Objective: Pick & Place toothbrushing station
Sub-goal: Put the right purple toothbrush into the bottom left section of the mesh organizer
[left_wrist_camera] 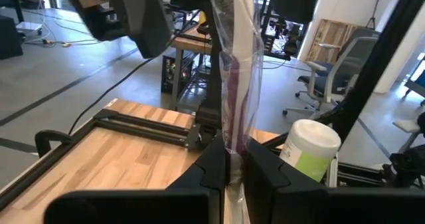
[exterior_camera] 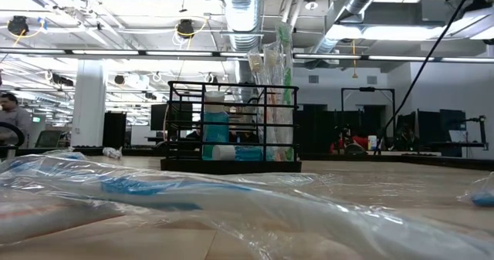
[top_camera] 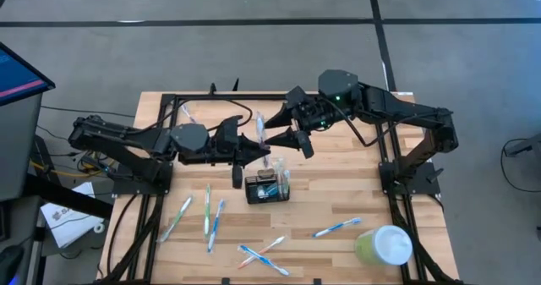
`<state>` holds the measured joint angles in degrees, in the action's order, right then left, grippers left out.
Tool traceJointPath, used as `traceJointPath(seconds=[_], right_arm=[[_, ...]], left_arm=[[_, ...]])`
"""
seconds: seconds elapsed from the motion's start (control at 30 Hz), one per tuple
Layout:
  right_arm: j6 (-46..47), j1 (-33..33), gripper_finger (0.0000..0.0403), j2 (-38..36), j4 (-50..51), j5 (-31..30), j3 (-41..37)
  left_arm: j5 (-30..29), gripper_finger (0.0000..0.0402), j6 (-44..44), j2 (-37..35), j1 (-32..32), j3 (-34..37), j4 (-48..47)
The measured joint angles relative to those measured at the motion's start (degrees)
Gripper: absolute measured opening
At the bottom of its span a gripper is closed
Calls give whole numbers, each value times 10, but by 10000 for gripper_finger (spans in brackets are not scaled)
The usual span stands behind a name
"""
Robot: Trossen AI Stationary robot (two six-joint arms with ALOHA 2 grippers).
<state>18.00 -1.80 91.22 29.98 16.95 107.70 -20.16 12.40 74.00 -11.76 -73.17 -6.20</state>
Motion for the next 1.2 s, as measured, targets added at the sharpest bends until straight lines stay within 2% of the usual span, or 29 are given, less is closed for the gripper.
traceJointPath(seconds=[0.13, 0.63, 0.8, 1.0, 1.2], right_arm=[[4, 5, 253, 15, -16, -26, 0], [15, 13, 253, 23, -28, -20, 0], [15, 19, 242, 27, 1, -20, 0], [-2, 32, 200, 28, 0, -42, 0], [-6, 33, 115, 28, 11, -52, 0]], left_arm=[[0, 17, 1, 0, 7, 0, 1], [19, 17, 10, 0, 12, 0, -23], [16, 17, 1, 0, 12, 0, 4], [22, 17, 1, 0, 12, 0, 8], [26, 17, 1, -6, 12, 0, 8]])
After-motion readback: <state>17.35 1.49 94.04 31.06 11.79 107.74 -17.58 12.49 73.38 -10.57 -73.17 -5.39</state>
